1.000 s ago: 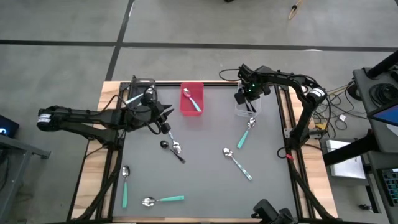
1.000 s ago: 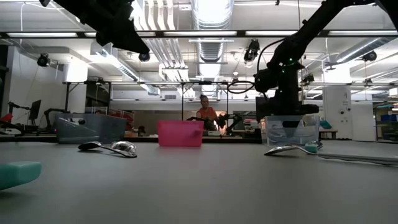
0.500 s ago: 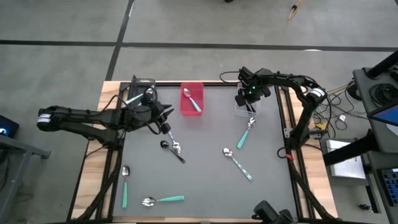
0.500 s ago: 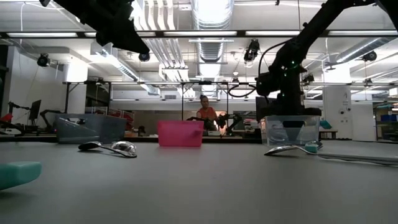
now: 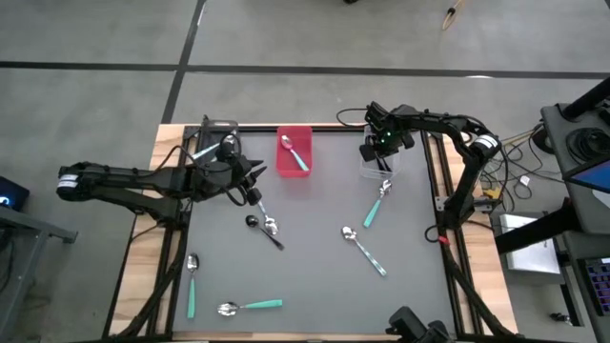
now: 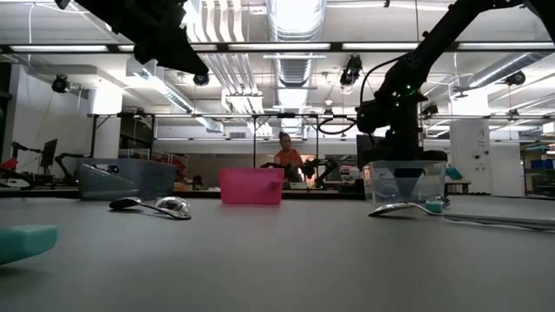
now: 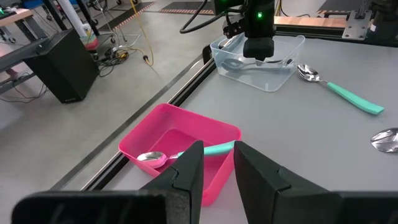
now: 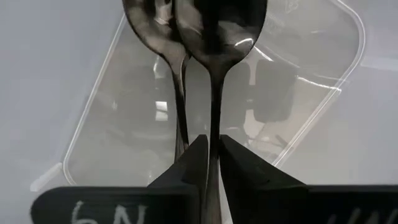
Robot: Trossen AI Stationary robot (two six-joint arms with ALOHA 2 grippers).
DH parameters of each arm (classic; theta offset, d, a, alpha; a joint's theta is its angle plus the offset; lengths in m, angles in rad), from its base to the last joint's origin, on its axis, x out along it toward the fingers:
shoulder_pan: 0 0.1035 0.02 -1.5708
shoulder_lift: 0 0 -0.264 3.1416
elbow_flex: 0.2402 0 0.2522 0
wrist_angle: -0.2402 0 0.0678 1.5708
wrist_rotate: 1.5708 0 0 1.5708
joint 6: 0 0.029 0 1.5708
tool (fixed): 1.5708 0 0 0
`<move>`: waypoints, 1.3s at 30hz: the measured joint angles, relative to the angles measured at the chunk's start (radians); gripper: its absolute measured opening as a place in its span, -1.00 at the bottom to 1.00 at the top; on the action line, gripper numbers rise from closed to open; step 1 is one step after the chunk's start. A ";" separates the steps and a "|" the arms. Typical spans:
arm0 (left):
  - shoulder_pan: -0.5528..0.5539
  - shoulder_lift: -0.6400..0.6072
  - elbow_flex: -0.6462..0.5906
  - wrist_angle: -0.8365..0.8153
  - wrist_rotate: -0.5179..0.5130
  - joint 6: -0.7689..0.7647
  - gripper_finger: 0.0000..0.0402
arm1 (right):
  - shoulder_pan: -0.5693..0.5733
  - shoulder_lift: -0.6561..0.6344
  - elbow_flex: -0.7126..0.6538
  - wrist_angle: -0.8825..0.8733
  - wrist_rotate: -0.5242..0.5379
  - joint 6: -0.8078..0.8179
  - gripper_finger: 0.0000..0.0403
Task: Sort silverware by color (type)
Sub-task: Put the black spoon into the transparent bin, then put the blue patterned spoon into the black bin
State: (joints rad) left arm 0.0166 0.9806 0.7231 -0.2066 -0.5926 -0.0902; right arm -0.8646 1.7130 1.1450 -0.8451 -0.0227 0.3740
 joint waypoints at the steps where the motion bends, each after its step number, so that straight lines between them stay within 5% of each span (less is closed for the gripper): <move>1: 0.000 0.000 0.000 0.000 0.000 0.000 -0.65 | 0.000 0.000 0.000 0.000 0.000 0.000 -0.80; 19: 0.000 0.000 0.000 0.000 0.000 -0.039 -0.65 | 0.065 -0.155 0.026 -0.005 0.000 -0.026 -0.79; 28: 0.000 0.000 -0.002 -0.081 0.018 -0.202 -0.65 | 0.257 -0.339 -0.030 0.054 0.140 -0.021 -0.79; 39: -0.003 0.000 -0.032 -0.204 0.146 -0.414 -0.65 | 0.537 -0.572 -0.252 0.328 0.155 0.020 -0.79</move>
State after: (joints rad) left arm 0.0136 0.9806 0.6907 -0.4102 -0.4467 -0.5043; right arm -0.3280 1.1406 0.8933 -0.5174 0.1323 0.3935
